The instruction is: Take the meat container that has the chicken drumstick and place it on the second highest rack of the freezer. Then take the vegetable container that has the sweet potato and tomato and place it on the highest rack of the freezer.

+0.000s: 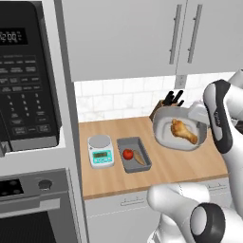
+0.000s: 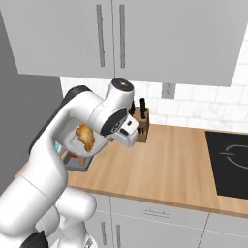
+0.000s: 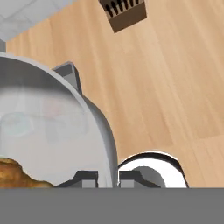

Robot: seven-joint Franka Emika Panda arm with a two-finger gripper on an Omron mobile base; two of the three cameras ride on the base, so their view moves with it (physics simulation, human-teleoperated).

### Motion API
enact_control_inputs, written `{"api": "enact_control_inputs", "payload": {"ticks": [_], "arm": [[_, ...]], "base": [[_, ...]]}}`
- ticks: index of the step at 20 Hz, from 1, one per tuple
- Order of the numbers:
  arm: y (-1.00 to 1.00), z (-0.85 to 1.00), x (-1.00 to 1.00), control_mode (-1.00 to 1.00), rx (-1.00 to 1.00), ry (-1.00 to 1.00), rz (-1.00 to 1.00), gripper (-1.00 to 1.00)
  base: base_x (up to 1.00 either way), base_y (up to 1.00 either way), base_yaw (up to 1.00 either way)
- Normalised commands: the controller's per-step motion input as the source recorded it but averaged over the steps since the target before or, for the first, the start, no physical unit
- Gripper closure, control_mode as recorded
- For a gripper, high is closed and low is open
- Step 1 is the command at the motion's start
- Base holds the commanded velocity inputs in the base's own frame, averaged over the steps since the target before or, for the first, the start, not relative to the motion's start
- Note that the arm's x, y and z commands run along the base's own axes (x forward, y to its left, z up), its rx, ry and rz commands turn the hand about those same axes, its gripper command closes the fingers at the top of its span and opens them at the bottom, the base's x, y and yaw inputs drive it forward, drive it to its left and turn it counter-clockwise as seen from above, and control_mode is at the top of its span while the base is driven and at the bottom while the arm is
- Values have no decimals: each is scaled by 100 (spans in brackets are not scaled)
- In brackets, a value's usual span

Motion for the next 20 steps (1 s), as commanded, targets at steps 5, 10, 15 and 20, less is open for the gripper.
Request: {"api": "enact_control_inputs", "payload": {"ticks": [5,10,15,20], "arm": [[14,0,0,100,-4,0,8,100],[0,0,0,100,0,0,0,100],[0,0,0,100,0,0,0,100],[0,0,0,100,0,0,0,100]], "base": [[-11,5,0],[-40,0,1],[-57,0,12],[-7,0,53]]}}
